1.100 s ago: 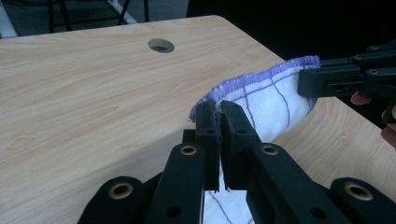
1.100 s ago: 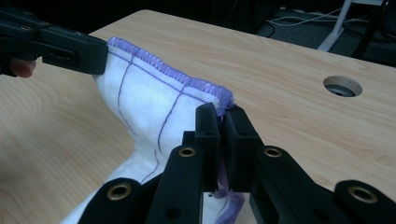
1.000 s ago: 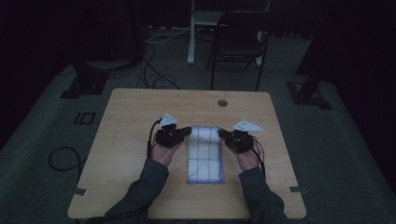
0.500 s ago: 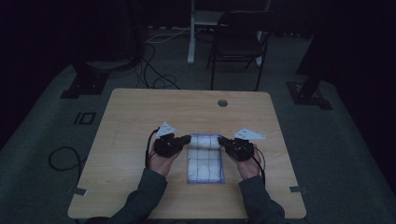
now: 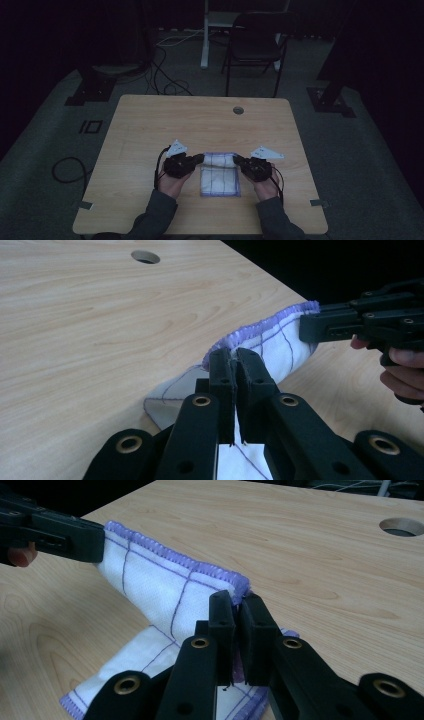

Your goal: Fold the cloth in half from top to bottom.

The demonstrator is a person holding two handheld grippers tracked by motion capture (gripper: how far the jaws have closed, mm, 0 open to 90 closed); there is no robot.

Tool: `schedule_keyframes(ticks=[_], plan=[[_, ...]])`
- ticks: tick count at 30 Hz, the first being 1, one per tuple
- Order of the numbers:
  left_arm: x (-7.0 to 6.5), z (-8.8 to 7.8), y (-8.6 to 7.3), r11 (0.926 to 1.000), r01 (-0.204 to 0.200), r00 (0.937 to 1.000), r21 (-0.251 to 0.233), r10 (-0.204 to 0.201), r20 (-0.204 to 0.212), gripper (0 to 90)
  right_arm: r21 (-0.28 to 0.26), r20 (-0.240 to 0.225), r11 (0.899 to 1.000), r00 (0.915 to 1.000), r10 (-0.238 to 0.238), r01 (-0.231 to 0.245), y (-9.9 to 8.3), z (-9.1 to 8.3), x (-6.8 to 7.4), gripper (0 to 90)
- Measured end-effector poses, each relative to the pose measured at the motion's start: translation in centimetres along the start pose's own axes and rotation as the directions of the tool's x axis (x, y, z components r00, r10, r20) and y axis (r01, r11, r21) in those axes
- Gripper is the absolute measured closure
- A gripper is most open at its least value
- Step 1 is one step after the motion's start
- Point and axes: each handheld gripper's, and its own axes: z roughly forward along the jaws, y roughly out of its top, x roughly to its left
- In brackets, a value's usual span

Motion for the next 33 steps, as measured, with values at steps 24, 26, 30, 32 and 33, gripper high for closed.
schedule_keyframes(ticks=[24,26,30,32,33], plan=[[-0.6,0.2,-4.1,0.9966,0.048,0.9985,0.067,-0.049,0.023,86.5,0.066,-0.008,0.998,0.9999,-0.006,0.006,-3.1,0.1,1.1,85.8],[-0.6,0.0,-4.4,0.9962,0.054,0.9982,0.068,-0.056,0.023,85.9,0.071,-0.01,0.997,1.0,-0.002,0.003,-3.3,0.1,1.1,85.8],[-0.4,-0.8,-4.4,0.9968,0.063,0.9979,0.048,-0.064,0.011,85.8,0.082,-0.009,0.997,0.9999,0.005,-0.004,-3.6,0.2,1.1,85.8],[-0.2,-1.2,-4.3,0.997,0.067,0.9977,0.037,-0.067,0.004,85.5,0.086,-0.011,0.996,0.9999,0.005,-0.004,-3.8,0.2,1.1,85.7],[0.0,-1.4,-4.2,0.9972,0.067,0.9978,0.034,-0.067,-0.002,85.3,0.088,-0.011,0.996,0.9999,0.006,-0.006,-3.8,0.2,1.2,85.7]])
